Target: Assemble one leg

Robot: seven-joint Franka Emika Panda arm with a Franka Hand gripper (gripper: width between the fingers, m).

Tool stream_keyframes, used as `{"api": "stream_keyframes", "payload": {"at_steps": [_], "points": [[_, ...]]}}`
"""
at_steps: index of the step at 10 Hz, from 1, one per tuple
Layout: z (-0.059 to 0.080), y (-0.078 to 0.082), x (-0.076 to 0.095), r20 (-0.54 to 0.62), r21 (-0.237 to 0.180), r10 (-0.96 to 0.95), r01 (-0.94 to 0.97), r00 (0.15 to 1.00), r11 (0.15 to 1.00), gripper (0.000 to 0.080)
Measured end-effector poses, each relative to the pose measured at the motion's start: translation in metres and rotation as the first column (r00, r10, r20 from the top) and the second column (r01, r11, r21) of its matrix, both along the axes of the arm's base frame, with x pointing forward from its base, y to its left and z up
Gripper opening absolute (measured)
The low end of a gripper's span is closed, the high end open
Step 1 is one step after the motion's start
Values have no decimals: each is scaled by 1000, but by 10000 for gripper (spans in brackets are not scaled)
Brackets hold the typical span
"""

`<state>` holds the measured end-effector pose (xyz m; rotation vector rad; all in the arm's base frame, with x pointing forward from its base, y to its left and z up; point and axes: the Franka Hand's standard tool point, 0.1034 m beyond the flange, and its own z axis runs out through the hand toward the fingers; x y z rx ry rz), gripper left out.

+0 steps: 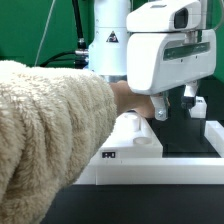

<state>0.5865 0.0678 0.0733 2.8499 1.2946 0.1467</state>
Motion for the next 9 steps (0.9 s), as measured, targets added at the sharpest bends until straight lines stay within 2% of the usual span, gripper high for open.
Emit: {"api": "stream_keyframes", "payload": {"at_steps": [9], "points": [[-1,1,-1,7,0,-9,9,1000,1000,649]]}}
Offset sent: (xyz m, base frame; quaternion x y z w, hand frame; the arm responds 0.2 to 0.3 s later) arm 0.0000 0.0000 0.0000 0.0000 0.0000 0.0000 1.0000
